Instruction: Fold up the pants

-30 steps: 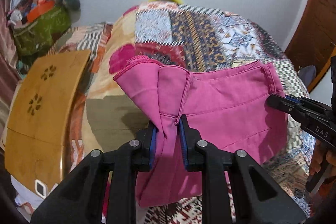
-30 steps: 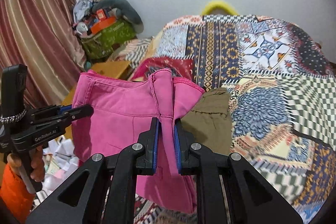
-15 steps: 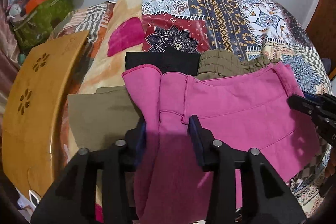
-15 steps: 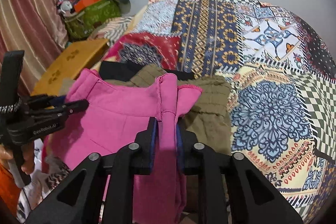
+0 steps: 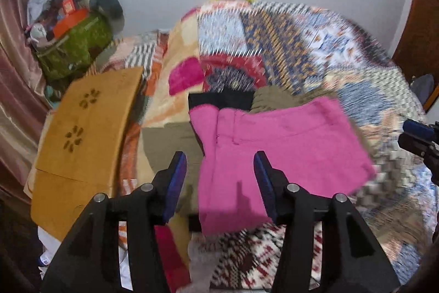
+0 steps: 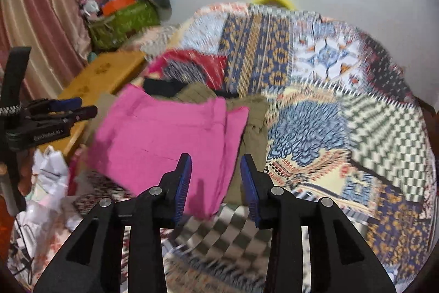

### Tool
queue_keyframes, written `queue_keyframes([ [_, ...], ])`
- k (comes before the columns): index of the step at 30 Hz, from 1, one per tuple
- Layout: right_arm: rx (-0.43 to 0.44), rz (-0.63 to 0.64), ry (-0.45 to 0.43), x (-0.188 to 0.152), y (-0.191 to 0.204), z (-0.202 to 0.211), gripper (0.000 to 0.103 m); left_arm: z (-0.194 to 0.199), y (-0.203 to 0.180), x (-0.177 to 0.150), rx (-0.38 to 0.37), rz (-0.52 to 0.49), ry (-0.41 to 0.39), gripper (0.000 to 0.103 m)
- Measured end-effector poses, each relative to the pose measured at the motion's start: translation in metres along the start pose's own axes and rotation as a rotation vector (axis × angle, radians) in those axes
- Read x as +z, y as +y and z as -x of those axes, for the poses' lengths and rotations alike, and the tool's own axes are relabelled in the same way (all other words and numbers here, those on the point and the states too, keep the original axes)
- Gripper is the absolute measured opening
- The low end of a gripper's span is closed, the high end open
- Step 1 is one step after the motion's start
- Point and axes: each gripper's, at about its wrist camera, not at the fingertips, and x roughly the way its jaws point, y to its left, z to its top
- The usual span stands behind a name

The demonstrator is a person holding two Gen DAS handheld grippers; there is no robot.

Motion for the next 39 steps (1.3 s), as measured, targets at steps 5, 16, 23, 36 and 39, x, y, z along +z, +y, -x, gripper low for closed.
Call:
queue_keyframes([
  [5, 0.035, 0.014, -0.133, 0.002, 0.019, 0.074, 0.034, 0.088, -0.015, -0.005, -0.022, -0.015, -0.127, 0.051],
  [16, 0.088, 0.080, -0.445, -0.027, 0.072, 0.242, 0.037, 0.281, -0.050, -0.059, -0.085, -0.041, -0.466, 0.060],
  [23, 0.115, 0.087, -0.592, -0.064, 0.093, 0.307, 0.038, 0.355, -0.062, -0.104, -0.080, -0.005, -0.604, 0.065],
  [36, 0.041, 0.087, -0.687, -0.105, 0.114, 0.339, 0.084, 0.401, -0.076, -0.157, -0.024, 0.017, -0.699, 0.102],
  [39, 0.030, 0.073, -0.685, -0.109, 0.114, 0.342, 0.089, 0.403, -0.077, -0.161, -0.029, 0.021, -0.691, 0.103],
])
